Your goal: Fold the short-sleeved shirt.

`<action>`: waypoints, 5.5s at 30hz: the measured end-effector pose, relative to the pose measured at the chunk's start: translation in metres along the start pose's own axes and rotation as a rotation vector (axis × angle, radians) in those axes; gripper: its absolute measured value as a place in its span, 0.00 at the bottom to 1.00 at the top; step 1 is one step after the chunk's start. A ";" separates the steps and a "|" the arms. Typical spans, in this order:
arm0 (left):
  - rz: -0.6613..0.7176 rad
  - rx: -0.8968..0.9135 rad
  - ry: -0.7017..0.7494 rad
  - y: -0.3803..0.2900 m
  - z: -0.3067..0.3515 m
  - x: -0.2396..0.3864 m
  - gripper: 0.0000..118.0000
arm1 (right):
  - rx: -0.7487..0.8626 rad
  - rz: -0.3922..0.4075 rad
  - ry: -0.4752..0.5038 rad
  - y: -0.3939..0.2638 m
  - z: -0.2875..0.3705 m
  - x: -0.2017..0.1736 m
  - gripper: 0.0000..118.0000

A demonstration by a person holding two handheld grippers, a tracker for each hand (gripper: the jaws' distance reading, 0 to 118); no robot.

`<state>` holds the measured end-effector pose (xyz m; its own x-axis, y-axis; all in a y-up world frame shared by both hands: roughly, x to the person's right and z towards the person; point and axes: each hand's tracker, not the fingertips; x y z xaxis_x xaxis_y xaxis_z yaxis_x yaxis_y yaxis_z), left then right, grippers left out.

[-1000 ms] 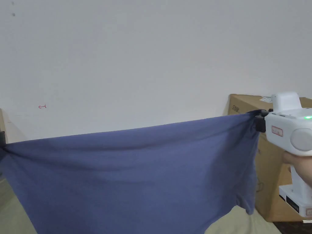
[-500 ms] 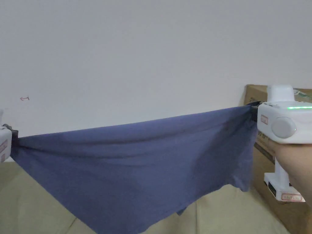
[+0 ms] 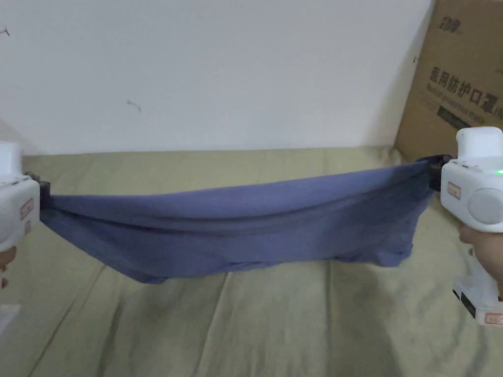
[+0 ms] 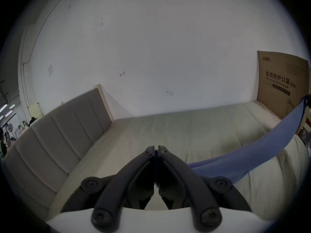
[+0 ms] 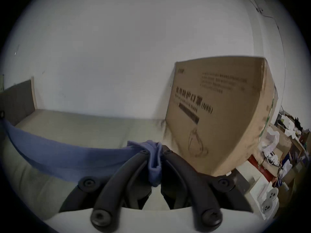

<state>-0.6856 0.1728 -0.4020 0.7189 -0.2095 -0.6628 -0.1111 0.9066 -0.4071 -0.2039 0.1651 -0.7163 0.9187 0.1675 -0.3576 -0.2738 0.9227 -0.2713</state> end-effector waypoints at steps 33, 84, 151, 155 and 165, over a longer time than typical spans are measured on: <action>0.031 -0.213 -0.110 -0.267 0.355 -0.079 0.01 | -0.315 0.074 0.159 -0.277 0.364 0.096 0.05; 0.001 -0.437 -0.194 -0.340 0.345 -0.087 0.46 | 0.032 0.119 0.432 -0.153 0.401 -0.101 0.00; 0.136 0.211 -0.230 0.082 0.416 -0.135 0.01 | 0.274 0.086 0.301 0.143 0.424 0.105 0.05; 0.125 0.237 -0.178 0.129 0.396 -0.134 0.01 | 0.301 0.100 0.263 0.190 0.410 0.095 0.05; 0.118 0.238 -0.117 0.218 0.310 -0.135 0.01 | 0.306 0.099 0.187 0.273 0.318 0.053 0.05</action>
<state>-0.5941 0.5121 -0.2065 0.7866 -0.0657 -0.6140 -0.0450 0.9856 -0.1632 -0.1393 0.5361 -0.5248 0.8166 0.2211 -0.5331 -0.2353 0.9710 0.0423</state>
